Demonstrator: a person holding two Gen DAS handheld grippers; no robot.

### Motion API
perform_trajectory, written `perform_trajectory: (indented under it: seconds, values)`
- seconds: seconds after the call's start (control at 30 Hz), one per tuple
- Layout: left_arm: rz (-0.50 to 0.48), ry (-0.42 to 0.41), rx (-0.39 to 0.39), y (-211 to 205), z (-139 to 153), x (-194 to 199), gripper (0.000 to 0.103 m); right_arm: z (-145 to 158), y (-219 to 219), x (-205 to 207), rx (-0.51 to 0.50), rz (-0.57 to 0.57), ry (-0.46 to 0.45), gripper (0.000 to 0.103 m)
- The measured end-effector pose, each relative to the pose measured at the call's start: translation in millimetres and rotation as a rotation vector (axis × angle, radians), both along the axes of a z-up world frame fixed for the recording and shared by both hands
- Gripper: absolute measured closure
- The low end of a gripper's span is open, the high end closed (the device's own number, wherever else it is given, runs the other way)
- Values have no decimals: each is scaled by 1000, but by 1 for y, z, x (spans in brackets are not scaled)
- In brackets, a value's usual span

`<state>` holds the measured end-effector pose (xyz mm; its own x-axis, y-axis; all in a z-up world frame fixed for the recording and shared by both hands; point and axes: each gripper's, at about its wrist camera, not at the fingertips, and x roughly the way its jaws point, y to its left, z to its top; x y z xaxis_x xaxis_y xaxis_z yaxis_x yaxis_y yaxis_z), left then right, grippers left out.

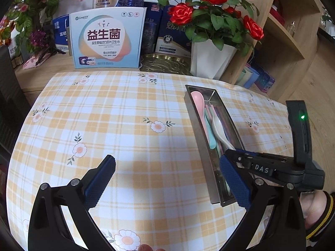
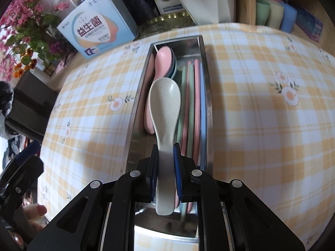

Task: Organize utensils

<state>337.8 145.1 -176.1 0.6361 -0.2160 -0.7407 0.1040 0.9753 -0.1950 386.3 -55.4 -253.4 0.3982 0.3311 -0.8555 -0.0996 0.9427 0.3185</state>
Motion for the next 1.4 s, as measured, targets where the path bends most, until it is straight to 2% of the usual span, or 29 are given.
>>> perform_trajectory:
  seconds: [0.1, 0.23, 0.37, 0.67, 0.73, 0.77, 0.87, 0.93, 1.0, 1.07, 1.1, 1.13, 1.4]
  values:
    - [4, 4, 8, 0, -1, -2, 6, -5, 3, 1, -17, -7, 18, 89]
    - [36, 31, 71, 0, -3, 0, 6, -7, 3, 0, -10, -11, 32, 89]
    - [49, 35, 63, 3, 1, -1, 6, -5, 2, 0, 8, -5, 37, 87]
    - [50, 13, 68, -6, 22, -7, 6, 25, -6, -14, -18, 34, -17, 86]
    - [40, 0, 72, -10, 29, -9, 6, 35, -11, -18, -32, 42, -44, 82]
    - [36, -6, 74, -12, 32, -9, 6, 40, -13, -21, -38, 45, -59, 77]
    - [25, -33, 90, -22, 46, -14, 6, 62, -26, -32, -58, 53, -124, 45]
    - [20, -51, 99, -29, 54, -17, 6, 74, -33, -39, -70, 64, -165, 44]
    - [12, -64, 103, -34, 62, -20, 6, 85, -40, -44, -76, 76, -191, 31]
    - [2, -82, 110, -42, 70, -25, 6, 98, -50, -52, -61, 81, -224, 29]
    - [-2, -88, 111, -45, 72, -26, 6, 102, -53, -55, -58, 78, -232, 18]
    - [-7, -102, 112, -49, 77, -28, 6, 106, -57, -58, -52, 73, -241, 13]
    - [-2, -171, 126, -72, 108, -43, 6, 142, -83, -82, -24, 32, -326, 13]
